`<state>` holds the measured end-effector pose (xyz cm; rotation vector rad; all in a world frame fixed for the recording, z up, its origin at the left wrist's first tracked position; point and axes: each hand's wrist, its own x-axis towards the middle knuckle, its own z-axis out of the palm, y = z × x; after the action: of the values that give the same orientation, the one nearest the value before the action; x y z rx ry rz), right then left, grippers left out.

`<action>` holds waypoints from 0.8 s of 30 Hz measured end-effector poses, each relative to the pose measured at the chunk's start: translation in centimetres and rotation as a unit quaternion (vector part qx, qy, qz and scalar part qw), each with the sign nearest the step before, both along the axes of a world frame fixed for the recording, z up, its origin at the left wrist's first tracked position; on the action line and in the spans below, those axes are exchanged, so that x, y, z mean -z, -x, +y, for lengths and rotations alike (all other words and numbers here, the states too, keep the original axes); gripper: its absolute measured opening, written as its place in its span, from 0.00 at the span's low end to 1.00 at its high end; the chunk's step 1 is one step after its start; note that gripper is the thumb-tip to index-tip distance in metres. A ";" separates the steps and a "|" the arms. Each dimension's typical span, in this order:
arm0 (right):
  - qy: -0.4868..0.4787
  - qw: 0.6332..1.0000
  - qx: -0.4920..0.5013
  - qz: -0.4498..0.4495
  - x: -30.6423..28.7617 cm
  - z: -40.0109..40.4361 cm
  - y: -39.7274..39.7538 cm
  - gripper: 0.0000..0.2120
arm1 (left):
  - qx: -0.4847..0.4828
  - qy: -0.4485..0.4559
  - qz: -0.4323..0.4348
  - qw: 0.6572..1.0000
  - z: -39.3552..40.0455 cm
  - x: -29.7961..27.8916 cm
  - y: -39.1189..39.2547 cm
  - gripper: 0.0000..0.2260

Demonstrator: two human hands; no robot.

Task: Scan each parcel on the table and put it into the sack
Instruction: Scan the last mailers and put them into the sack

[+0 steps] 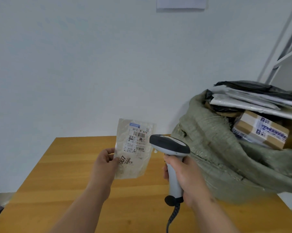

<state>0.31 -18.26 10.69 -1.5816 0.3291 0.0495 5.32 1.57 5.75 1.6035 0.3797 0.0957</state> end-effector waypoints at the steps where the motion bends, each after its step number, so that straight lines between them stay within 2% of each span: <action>1: 0.009 1.000 0.006 0.003 0.0 0.0 -0.1 0.09 | 0.004 -0.006 -0.006 1.000 -0.1 -0.2 -0.3 0.12; 4: 0.031 0.999 0.021 0.006 -0.2 -0.1 -0.6 0.11 | 0.021 -0.029 -0.027 0.999 -0.3 -1.1 -1.4 0.13; 9: 0.020 0.998 0.057 0.007 -0.5 -0.1 -1.1 0.07 | 0.047 -0.069 -0.081 0.993 -1.0 -3.3 -3.3 0.13; 16: 0.028 0.995 0.095 0.019 -0.2 -2.4 -0.9 0.09 | 0.053 -0.132 -0.150 0.978 -4.0 -6.6 -6.2 0.14; 24: -0.012 0.993 0.116 -0.011 -1.0 -8.1 -1.3 0.05 | 0.063 -0.220 -0.295 0.928 -12.7 -13.1 -9.9 0.16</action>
<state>1.65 -26.41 11.69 -1.5095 0.4912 -0.1431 15.21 -11.16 18.89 1.9378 -0.2345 0.5849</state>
